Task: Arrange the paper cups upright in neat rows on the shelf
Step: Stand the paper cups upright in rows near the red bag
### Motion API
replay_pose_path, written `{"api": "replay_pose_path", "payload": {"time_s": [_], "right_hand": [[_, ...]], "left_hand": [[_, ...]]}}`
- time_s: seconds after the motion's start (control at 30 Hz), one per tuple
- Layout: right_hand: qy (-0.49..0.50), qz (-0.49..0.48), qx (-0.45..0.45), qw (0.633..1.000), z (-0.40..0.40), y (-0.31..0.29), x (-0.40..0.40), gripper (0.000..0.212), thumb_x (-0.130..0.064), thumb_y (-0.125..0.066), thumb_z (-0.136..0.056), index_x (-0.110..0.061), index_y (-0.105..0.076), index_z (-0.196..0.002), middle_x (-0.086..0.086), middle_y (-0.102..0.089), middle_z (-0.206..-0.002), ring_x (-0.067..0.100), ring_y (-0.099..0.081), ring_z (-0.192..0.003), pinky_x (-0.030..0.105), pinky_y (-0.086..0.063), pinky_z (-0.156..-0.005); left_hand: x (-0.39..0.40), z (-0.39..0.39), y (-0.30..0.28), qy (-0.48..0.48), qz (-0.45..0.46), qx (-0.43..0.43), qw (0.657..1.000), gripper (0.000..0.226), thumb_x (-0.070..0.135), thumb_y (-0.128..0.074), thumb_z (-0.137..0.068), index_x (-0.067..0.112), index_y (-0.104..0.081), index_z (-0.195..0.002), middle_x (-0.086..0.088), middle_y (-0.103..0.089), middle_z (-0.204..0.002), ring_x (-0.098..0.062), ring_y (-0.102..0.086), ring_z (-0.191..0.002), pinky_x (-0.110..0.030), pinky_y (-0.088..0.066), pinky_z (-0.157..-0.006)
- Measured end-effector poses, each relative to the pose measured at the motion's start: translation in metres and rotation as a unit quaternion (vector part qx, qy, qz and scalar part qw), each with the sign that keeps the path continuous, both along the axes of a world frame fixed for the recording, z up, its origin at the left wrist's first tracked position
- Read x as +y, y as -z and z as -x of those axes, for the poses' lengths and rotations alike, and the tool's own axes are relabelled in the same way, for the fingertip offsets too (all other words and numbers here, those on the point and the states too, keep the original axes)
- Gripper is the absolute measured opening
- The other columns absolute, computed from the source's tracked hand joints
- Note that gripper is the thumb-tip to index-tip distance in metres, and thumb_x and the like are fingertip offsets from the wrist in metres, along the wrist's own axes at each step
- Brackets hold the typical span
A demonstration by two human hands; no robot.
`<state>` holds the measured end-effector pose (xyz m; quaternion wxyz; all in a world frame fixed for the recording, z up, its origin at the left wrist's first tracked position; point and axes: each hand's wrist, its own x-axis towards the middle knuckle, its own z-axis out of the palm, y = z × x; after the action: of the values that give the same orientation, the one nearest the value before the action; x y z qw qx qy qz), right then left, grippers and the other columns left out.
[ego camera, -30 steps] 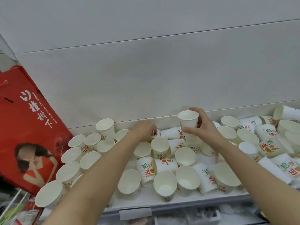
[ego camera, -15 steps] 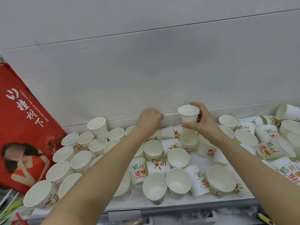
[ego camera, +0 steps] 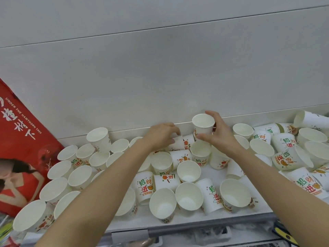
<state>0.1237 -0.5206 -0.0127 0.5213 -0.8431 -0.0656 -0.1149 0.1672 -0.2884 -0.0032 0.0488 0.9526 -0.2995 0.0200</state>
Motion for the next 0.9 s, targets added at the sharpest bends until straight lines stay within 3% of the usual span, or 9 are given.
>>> {"api": "replay_pose_path", "payload": {"time_s": [0.17,0.47,0.67,0.77,0.9], "right_hand": [[0.066,0.005,-0.022,0.998,-0.018,0.004,0.009,0.079,-0.027,-0.080,-0.067,-0.025,-0.039,-0.134,-0.006,-0.048,-0.129,0.016,-0.048,-0.117,0.038,-0.043,-0.100],[0.018,0.082,-0.009,0.996,-0.029,0.022,0.039,0.083,-0.026,-0.082,-0.065,-0.024,-0.036,-0.133,0.000,-0.050,-0.128,0.021,-0.049,-0.115,0.039,-0.044,-0.095],[0.072,0.114,-0.017,0.991,-0.026,0.016,0.039,0.104,-0.034,-0.087,-0.057,-0.022,-0.027,-0.141,0.008,-0.041,-0.135,0.026,-0.042,-0.123,0.043,-0.042,-0.097],[0.144,0.132,-0.067,0.978,-0.008,0.002,0.036,0.105,-0.042,-0.086,-0.061,-0.018,-0.027,-0.144,0.013,-0.037,-0.139,0.032,-0.034,-0.128,0.044,-0.034,-0.105],[0.119,0.154,-0.198,0.961,0.029,-0.011,0.066,0.076,-0.031,-0.081,-0.070,-0.012,-0.045,-0.134,0.009,-0.050,-0.130,0.029,-0.041,-0.119,0.038,-0.033,-0.101]], "left_hand": [[0.042,0.031,0.002,-0.053,0.047,0.014,0.997,0.023,0.034,-0.063,-0.090,0.036,-0.063,-0.114,0.017,-0.060,-0.116,-0.003,-0.060,-0.096,-0.032,-0.051,-0.079],[0.114,0.082,-0.004,-0.153,0.116,0.010,0.981,0.022,0.032,-0.066,-0.089,0.036,-0.066,-0.111,0.020,-0.061,-0.116,0.001,-0.061,-0.093,-0.035,-0.054,-0.080],[0.156,0.112,-0.005,-0.206,0.134,0.018,0.969,0.025,0.029,-0.066,-0.087,0.036,-0.067,-0.111,0.017,-0.064,-0.110,0.000,-0.059,-0.095,-0.037,-0.053,-0.081],[0.164,0.126,-0.001,-0.216,0.136,0.018,0.967,0.024,0.028,-0.069,-0.087,0.032,-0.069,-0.110,0.018,-0.066,-0.109,0.000,-0.060,-0.094,-0.033,-0.052,-0.081],[0.141,0.124,-0.005,-0.190,0.114,0.012,0.975,0.013,0.030,-0.068,-0.086,0.031,-0.071,-0.099,0.015,-0.069,-0.098,-0.006,-0.062,-0.092,-0.029,-0.050,-0.075]]}}
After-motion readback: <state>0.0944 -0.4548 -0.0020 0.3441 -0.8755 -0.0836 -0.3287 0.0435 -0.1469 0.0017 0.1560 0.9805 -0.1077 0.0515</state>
